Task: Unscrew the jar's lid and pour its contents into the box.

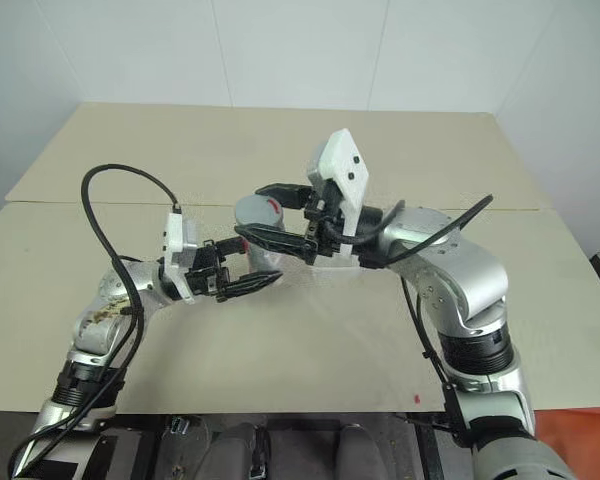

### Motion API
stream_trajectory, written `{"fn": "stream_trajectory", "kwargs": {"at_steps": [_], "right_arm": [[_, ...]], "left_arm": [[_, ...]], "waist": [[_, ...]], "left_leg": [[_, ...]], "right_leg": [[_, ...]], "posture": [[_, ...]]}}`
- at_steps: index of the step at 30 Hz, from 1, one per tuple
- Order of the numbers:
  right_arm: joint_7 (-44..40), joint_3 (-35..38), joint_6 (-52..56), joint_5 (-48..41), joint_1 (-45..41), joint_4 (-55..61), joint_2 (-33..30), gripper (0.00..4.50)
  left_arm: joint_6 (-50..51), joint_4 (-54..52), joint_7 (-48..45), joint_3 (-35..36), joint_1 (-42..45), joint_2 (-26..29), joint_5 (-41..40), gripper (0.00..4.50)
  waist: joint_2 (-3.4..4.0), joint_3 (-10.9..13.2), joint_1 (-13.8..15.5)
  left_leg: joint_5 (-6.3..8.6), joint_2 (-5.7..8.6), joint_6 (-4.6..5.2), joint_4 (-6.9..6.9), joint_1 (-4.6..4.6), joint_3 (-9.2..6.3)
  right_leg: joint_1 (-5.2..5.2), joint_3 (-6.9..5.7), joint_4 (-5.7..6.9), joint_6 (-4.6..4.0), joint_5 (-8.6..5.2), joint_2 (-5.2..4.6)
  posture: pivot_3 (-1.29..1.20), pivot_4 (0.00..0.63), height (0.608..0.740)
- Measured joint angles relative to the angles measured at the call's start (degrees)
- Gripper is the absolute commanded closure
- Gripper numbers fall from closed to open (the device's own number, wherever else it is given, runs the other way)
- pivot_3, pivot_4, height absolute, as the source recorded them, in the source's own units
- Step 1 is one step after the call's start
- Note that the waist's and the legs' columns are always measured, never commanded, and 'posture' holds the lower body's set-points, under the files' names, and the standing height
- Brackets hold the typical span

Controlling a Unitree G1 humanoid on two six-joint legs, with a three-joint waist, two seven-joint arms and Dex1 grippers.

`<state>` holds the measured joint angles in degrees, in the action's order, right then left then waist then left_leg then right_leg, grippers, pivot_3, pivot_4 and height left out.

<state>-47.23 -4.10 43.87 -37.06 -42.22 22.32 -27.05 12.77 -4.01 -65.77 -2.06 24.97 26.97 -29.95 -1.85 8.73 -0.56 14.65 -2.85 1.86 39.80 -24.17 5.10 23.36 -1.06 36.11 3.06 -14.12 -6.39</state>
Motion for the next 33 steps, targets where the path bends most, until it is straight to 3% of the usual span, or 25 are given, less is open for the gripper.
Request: {"fn": "stream_trajectory", "kwargs": {"at_steps": [9, 28, 33], "right_arm": [[-5.2, 0.5, -0.9, -2.5, 0.0, -0.5, -2.3, 1.7], [-5.5, 0.4, -1.0, -2.5, -0.1, -0.5, -3.0, 1.7], [-9.0, 0.4, -1.6, -2.9, -0.3, -0.6, -4.5, 1.7]], "left_arm": [[0.0, 0.0, -4.8, -0.2, 0.3, -0.1, -0.7, 1.65], [-0.3, 0.3, -5.4, -0.2, 0.7, -0.8, 0.3, 1.65], [-0.3, 0.3, -8.2, -0.4, 1.1, 0.0, 0.3, 1.65]], "waist": [[0.0, 0.0, 0.0], [0.0, 0.0, 0.1], [0.0, 0.0, 0.2]], "left_leg": [[0.0, 0.0, 0.0, 0.01, 0.0, -0.01], [0.0, 0.0, 0.0, 0.01, -0.01, -0.04], [0.0, 0.0, 0.0, 0.02, 0.0, -0.04]], "right_leg": [[0.0, 0.02, 0.01, 0.0, 0.0, 0.0], [0.0, 0.02, 0.02, 0.0, 0.0, 0.0], [0.0, 0.02, 0.0, 0.0, 0.0, 0.0]], "posture": [[0.0, 0.15, 0.74], [0.0, 0.15, 0.74], [0.0, 0.15, 0.74]]}}
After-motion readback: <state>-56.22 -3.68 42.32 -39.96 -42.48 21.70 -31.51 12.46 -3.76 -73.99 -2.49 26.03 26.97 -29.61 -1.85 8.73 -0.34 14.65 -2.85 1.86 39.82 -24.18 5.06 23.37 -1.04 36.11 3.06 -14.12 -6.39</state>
